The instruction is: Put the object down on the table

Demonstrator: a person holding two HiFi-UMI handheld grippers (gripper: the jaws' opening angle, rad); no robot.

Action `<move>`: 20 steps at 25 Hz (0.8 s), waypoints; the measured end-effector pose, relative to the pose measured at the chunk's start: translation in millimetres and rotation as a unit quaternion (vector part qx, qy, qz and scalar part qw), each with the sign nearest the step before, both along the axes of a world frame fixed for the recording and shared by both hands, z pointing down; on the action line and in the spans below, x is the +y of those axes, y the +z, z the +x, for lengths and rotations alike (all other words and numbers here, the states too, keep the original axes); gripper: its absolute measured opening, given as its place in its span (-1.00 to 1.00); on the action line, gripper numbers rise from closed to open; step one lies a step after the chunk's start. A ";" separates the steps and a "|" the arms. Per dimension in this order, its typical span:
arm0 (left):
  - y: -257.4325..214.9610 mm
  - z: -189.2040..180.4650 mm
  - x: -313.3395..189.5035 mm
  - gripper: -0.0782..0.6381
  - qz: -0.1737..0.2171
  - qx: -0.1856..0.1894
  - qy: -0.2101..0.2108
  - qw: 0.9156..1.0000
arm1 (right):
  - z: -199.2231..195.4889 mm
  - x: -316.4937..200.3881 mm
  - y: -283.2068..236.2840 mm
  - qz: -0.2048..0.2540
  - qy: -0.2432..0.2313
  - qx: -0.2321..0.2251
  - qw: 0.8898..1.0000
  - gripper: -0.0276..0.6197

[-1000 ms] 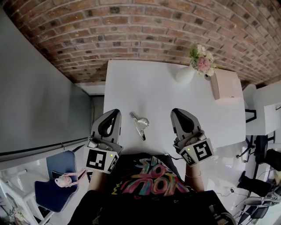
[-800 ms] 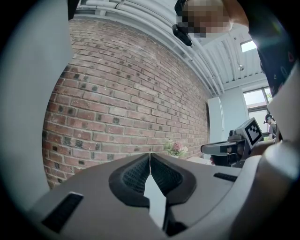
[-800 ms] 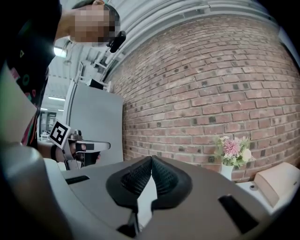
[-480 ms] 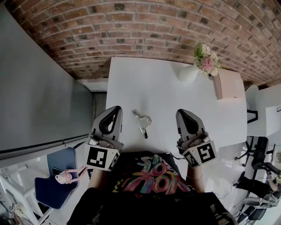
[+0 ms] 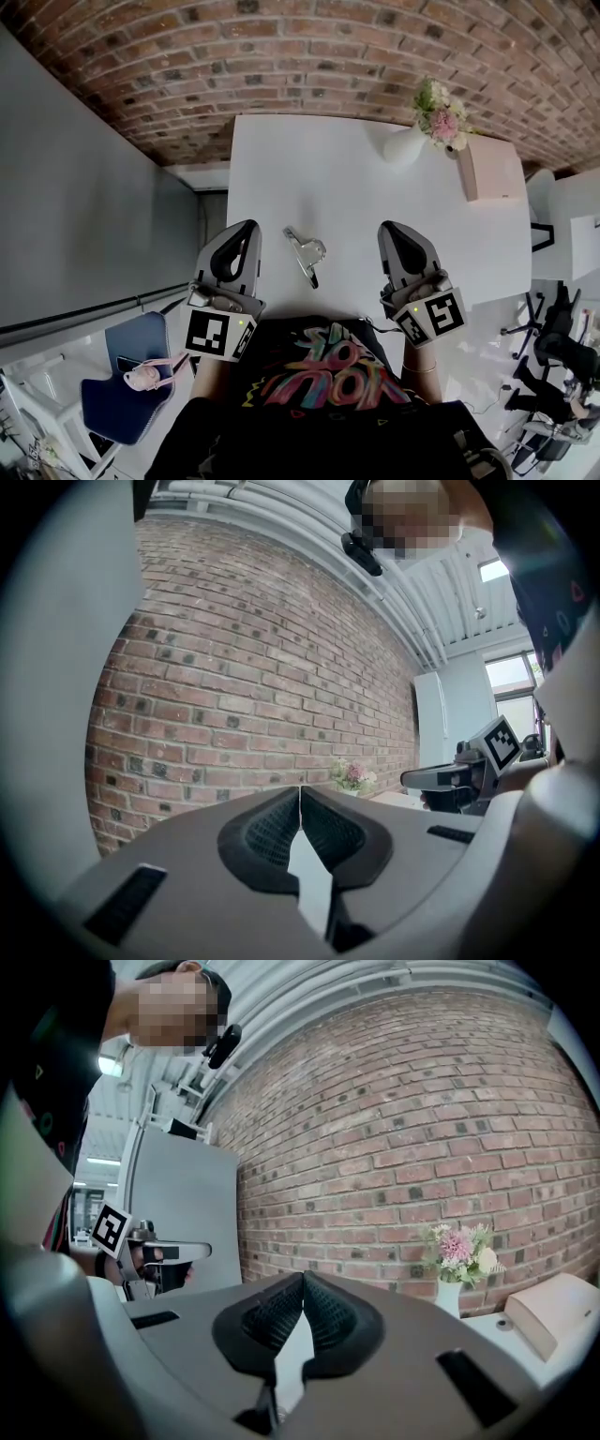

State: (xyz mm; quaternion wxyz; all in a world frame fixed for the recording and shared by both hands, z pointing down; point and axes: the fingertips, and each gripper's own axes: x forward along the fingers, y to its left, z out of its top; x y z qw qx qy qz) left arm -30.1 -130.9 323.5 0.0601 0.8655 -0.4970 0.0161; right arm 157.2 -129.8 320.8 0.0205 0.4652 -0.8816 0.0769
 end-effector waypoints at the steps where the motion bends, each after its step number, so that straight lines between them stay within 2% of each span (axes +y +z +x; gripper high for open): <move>1: 0.1 -0.3 -0.3 -0.71 0.000 0.000 0.000 1.000 | -0.4 -0.5 0.1 0.000 0.001 -0.001 1.000 -0.86; 10: 0.9 -1.8 -2.4 -0.71 0.000 0.001 -0.003 1.000 | -3.4 -4.4 -8.4 0.013 0.008 -0.009 1.000 -0.86; 13: 1.4 -1.7 -2.1 -0.71 -0.001 0.001 -0.004 1.000 | 1.2 -4.0 -6.5 0.013 0.017 0.013 1.000 -0.86; 17: 3.2 -2.2 -3.0 -0.71 -0.002 0.000 -0.003 1.000 | -4.2 -4.8 -10.7 0.017 0.008 0.006 1.000 -0.86; 20: 3.9 -2.0 -2.8 -0.71 -0.003 0.000 -0.003 1.000 | -2.4 -3.8 -2.9 0.005 0.007 0.025 1.000 -0.86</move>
